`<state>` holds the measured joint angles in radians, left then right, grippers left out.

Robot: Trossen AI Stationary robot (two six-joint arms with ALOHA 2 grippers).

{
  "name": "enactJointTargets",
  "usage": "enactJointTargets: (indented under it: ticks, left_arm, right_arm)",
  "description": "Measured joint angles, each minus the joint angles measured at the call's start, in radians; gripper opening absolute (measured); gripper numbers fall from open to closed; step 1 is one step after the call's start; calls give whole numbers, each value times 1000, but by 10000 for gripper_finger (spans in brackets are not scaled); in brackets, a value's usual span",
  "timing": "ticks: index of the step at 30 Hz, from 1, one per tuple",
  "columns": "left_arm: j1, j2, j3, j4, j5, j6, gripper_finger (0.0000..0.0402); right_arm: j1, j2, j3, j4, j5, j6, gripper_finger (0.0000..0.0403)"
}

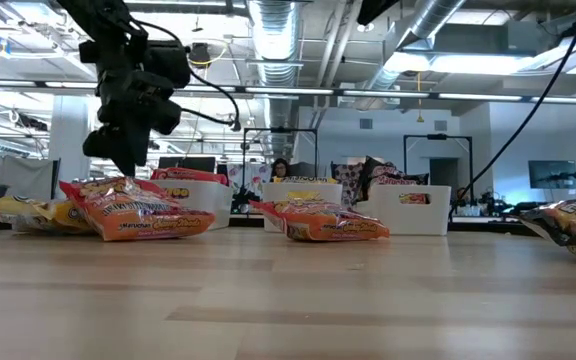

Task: Sort Maruchan noodles
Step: Put the orange noodle pack into the left white bin

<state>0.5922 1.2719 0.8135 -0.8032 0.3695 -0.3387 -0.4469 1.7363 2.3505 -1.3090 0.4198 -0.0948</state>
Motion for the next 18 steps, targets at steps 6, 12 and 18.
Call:
enactJointTargets:
  ticks: [6, 12, 18]
  left_arm:
    - [-20, 86, 0, 10, 19, 6, 147]
    - [-38, 189, 0, 17, 94, 43, 147]
    - [-51, 268, 0, 45, 97, 47, 147]
  right_arm:
    - [0, 0, 0, -2, 0, 18, 104]
    - [0, 0, 0, -26, 0, 19, 104]
    - [0, 0, 0, -24, 0, 22, 104]
